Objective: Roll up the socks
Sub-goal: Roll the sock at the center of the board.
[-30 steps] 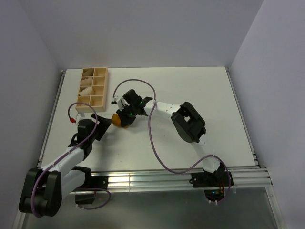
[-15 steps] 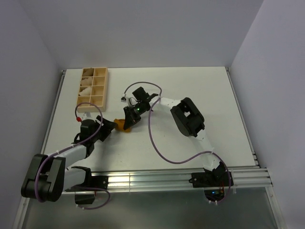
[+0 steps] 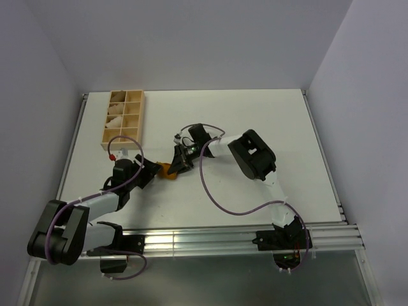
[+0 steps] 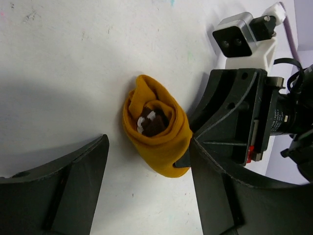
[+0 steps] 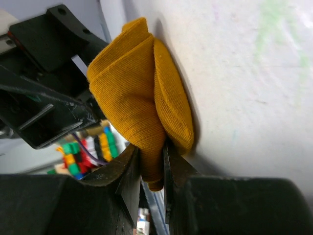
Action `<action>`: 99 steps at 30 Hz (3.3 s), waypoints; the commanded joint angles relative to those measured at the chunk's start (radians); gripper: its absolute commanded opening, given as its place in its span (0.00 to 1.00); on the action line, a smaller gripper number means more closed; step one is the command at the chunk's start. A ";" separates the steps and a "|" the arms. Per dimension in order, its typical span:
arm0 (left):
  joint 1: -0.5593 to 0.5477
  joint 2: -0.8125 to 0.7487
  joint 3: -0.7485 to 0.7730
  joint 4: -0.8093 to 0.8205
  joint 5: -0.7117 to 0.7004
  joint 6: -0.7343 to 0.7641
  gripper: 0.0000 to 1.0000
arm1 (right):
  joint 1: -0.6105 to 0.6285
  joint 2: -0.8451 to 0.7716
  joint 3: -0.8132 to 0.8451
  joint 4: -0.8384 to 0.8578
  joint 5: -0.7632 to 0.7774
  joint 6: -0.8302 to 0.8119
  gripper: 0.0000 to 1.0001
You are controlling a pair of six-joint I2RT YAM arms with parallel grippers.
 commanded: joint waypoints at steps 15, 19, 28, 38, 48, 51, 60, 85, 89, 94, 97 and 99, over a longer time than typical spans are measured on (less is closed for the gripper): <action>-0.073 0.138 0.073 0.063 -0.058 -0.037 0.72 | -0.003 -0.014 -0.249 0.598 0.108 0.566 0.03; -0.073 0.135 0.069 0.065 -0.102 -0.054 0.70 | 0.000 -0.025 -0.260 0.598 0.121 0.561 0.04; -0.085 0.224 0.093 0.100 -0.102 -0.082 0.68 | 0.028 -0.028 -0.219 0.457 0.150 0.461 0.08; -0.096 0.279 0.126 0.074 -0.107 -0.085 0.48 | 0.042 -0.033 -0.223 0.413 0.165 0.400 0.11; -0.101 0.291 0.182 -0.039 -0.107 -0.053 0.27 | 0.040 -0.221 -0.229 0.088 0.410 0.044 0.57; -0.101 0.296 0.198 -0.058 -0.107 -0.046 0.27 | 0.040 -0.316 -0.237 0.000 0.528 -0.068 0.64; -0.102 0.296 0.253 -0.157 -0.093 -0.034 0.27 | 0.149 -0.573 -0.317 -0.074 1.092 -0.402 0.67; -0.102 0.284 0.313 -0.260 -0.053 -0.039 0.27 | 0.445 -0.456 -0.482 0.494 1.435 -0.818 0.69; -0.102 0.274 0.304 -0.260 -0.049 -0.042 0.27 | 0.445 -0.429 -0.469 0.512 1.438 -0.841 0.65; -0.102 0.268 0.307 -0.268 -0.047 -0.040 0.27 | 0.447 -0.395 -0.456 0.509 1.431 -0.856 0.62; -0.102 0.267 0.308 -0.269 -0.047 -0.040 0.27 | 0.447 -0.384 -0.455 0.511 1.417 -0.853 0.61; -0.102 0.271 0.310 -0.269 -0.043 -0.040 0.27 | 0.448 -0.375 -0.453 0.514 1.405 -0.852 0.61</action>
